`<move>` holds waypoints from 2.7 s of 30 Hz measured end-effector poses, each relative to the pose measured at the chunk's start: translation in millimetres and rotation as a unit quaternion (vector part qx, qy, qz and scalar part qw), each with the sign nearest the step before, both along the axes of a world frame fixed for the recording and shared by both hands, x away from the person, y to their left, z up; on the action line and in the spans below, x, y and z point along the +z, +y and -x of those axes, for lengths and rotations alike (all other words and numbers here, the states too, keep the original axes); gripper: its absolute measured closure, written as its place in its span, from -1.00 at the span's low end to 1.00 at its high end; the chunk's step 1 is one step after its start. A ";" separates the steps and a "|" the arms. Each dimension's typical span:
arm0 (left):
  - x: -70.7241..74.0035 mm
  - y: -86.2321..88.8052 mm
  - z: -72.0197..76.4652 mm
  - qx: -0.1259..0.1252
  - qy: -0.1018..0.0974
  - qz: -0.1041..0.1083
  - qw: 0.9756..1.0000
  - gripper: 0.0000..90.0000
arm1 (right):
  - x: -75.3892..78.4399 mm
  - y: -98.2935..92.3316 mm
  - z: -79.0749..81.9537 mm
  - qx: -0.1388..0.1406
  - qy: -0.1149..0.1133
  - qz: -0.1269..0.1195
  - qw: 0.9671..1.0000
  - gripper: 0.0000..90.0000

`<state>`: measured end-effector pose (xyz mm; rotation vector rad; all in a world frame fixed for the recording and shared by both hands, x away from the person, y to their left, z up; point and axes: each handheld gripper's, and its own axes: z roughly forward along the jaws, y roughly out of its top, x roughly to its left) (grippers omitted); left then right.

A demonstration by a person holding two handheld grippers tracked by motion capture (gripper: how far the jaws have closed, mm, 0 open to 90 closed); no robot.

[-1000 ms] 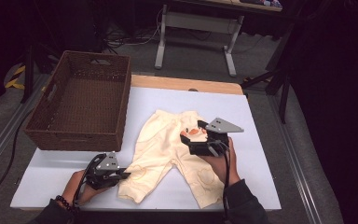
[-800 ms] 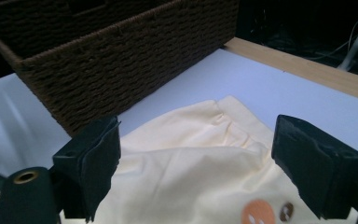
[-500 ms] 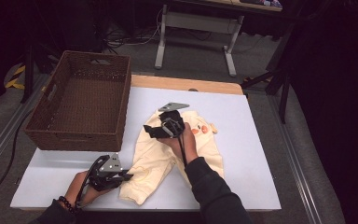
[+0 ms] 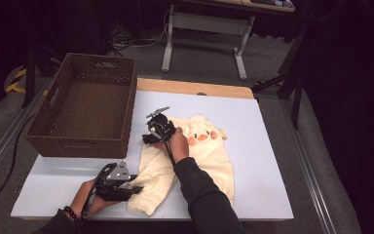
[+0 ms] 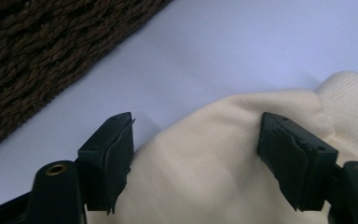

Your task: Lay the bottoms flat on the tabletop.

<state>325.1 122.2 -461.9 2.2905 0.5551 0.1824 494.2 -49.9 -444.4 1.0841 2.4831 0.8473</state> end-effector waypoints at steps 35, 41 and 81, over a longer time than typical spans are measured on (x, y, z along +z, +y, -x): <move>2.6 2.2 -10.9 0.035 0.001 0.007 0.999 0.78 | 28.6 -4.7 -19.8 -0.020 -0.060 0.007 0.998 0.78; 5.8 8.1 -15.4 0.051 -0.013 0.011 0.999 0.83 | 42.6 -5.1 -27.2 -0.021 -0.073 -0.027 0.997 0.78; 47.2 5.2 0.0 0.025 -0.082 0.075 0.994 0.85 | 87.4 -25.4 -10.2 -0.004 -0.118 -0.107 0.987 0.78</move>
